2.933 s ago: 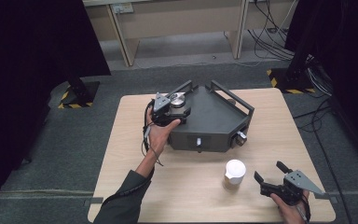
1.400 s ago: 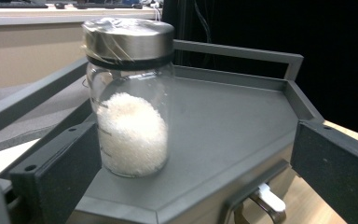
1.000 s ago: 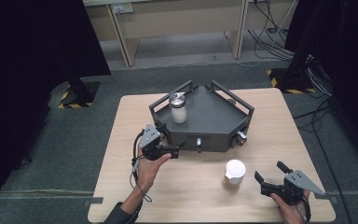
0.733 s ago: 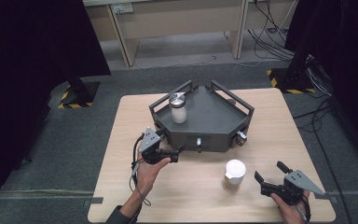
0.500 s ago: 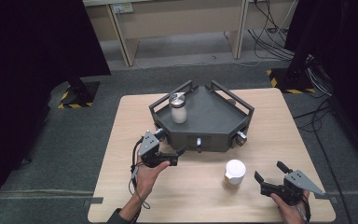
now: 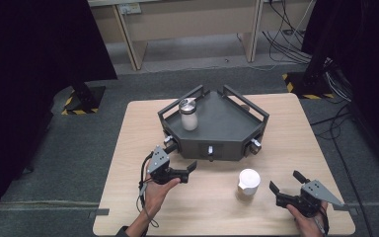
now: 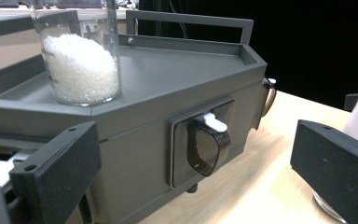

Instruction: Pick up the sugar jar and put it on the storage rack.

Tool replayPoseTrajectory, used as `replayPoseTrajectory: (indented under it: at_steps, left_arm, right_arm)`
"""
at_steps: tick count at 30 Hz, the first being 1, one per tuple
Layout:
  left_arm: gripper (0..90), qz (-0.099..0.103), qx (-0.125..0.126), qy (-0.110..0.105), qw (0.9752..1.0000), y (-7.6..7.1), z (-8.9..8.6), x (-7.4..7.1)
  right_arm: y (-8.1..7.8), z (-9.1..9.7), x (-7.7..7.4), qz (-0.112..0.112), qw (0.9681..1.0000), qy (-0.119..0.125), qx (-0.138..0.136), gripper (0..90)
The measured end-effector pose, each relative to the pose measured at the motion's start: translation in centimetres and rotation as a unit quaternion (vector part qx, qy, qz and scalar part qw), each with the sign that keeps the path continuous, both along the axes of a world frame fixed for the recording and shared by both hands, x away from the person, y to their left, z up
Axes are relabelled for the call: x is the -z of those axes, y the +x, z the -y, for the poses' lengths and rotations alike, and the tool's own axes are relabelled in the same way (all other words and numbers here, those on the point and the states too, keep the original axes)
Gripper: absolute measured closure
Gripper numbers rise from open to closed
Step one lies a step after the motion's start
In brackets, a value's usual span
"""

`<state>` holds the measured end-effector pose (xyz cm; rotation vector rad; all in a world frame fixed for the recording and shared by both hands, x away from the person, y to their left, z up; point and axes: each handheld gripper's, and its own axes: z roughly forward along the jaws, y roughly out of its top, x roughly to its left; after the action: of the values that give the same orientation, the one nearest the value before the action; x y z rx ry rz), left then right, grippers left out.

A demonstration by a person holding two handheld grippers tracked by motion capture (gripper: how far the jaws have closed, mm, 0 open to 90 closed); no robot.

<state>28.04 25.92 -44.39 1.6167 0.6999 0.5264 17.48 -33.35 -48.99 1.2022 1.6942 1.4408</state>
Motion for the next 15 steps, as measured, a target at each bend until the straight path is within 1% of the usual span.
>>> replayPoseTrajectory:
  at_steps: [3, 8, 9, 13, 15]
  left_arm:
    - [1.3, -0.001, -0.001, 0.000, 1.0000, -0.2, -0.2, 0.5]
    - [1.3, -0.011, -0.003, 0.000, 0.9999, -0.3, -0.5, 1.3]
    - [1.2, -0.011, -0.003, -0.002, 0.9999, -0.4, -0.6, 1.7]
    - [1.0, -0.013, -0.003, -0.004, 0.9999, -0.5, -0.8, 2.1]
    - [1.0, -0.010, -0.005, -0.003, 0.9999, -0.7, -0.9, 2.3]
  right_arm:
    - [0.0, 0.0, 0.0, 0.000, 1.0000, 0.000, 0.000, 1.8]
    - [0.0, 0.0, 0.0, -0.001, 1.0000, 0.001, -0.001, 1.8]
    - [0.1, 0.0, 0.0, -0.001, 1.0000, 0.001, -0.002, 1.8]
    - [0.0, 0.0, 0.0, 0.000, 1.0000, 0.001, -0.001, 1.8]
    - [0.0, 0.0, 0.0, -0.001, 1.0000, 0.000, -0.001, 1.8]
